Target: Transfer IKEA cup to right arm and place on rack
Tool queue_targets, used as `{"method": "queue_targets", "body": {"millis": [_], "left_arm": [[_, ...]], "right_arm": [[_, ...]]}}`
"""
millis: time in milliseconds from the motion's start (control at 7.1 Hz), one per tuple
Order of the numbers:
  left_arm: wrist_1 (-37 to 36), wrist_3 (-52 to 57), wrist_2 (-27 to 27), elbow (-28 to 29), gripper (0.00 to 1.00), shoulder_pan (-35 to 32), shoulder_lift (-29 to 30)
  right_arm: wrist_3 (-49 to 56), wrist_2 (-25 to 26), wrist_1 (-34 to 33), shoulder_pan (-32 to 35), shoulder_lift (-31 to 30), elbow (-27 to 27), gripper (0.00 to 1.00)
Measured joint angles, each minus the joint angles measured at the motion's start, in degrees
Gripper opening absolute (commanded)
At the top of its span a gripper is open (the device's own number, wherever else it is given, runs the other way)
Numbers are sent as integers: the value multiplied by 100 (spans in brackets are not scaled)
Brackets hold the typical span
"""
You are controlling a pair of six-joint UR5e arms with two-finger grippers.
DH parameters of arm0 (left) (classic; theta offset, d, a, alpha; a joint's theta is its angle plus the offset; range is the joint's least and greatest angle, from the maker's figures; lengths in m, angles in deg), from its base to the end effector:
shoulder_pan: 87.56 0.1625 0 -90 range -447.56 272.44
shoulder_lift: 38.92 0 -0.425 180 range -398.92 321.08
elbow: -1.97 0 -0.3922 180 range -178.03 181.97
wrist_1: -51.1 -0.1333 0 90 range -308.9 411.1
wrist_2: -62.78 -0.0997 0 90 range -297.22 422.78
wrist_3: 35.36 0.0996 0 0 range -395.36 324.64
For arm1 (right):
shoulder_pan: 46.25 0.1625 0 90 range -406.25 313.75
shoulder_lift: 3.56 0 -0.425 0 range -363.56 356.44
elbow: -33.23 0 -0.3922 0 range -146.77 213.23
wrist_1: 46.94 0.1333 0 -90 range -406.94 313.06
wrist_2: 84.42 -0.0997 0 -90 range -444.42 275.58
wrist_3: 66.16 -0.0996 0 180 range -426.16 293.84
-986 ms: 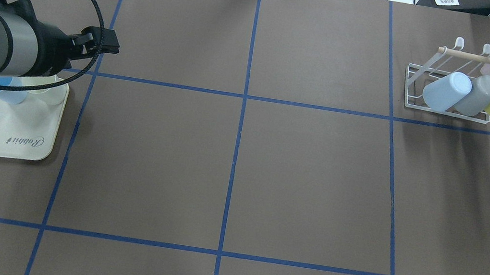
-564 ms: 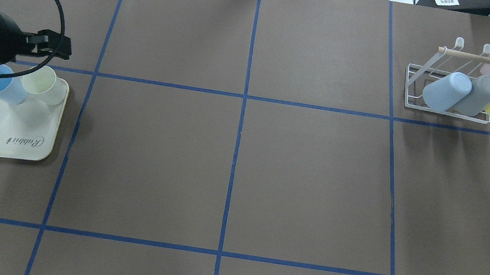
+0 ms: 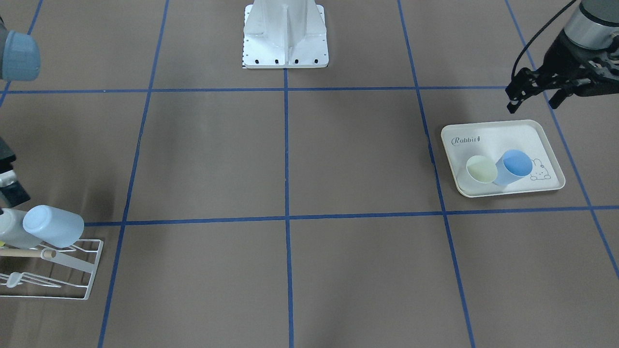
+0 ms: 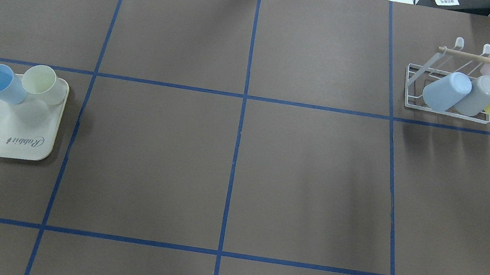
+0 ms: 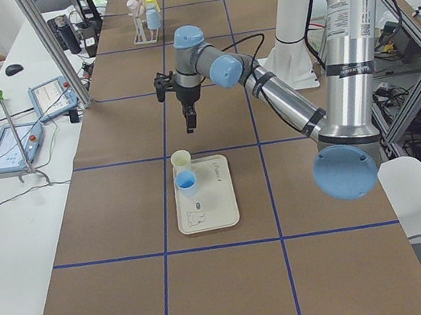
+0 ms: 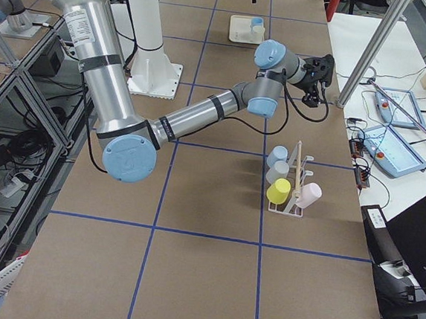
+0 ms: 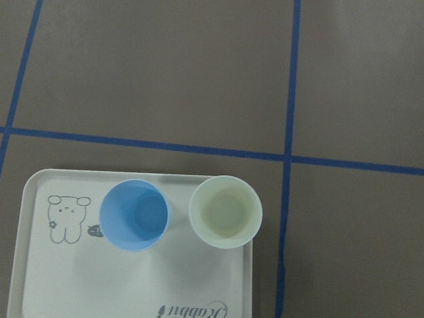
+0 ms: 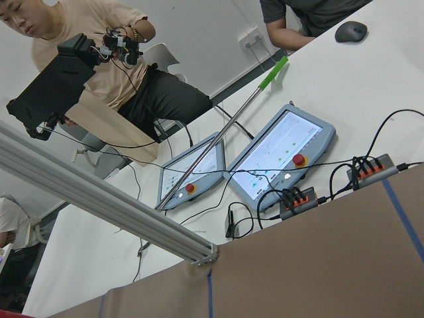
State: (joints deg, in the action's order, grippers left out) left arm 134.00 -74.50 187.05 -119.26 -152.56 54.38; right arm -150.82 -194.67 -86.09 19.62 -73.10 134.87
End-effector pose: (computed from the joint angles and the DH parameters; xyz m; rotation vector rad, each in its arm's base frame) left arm 0.1303 -0.4622 0.3916 0.0820 0.7431 -0.0920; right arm -0.1493 -0.5750 0.2648 0.6080 -1.3539 0.6051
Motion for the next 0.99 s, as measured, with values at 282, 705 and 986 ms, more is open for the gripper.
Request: {"method": "queue_targets", "body": {"millis": [282, 705, 986], "left_arm": [[542, 533, 418, 842, 100, -301, -35], [1691, 583, 736, 2015, 100, -347, -11], [1954, 482, 739, 2388, 100, -332, 15]], "right_arm": [[-716, -5, 22, -315, 94, 238, 100], [-1588, 41, 62, -940, 261, 494, 100], [-1697, 100, 65, -1236, 420, 503, 100]]}}
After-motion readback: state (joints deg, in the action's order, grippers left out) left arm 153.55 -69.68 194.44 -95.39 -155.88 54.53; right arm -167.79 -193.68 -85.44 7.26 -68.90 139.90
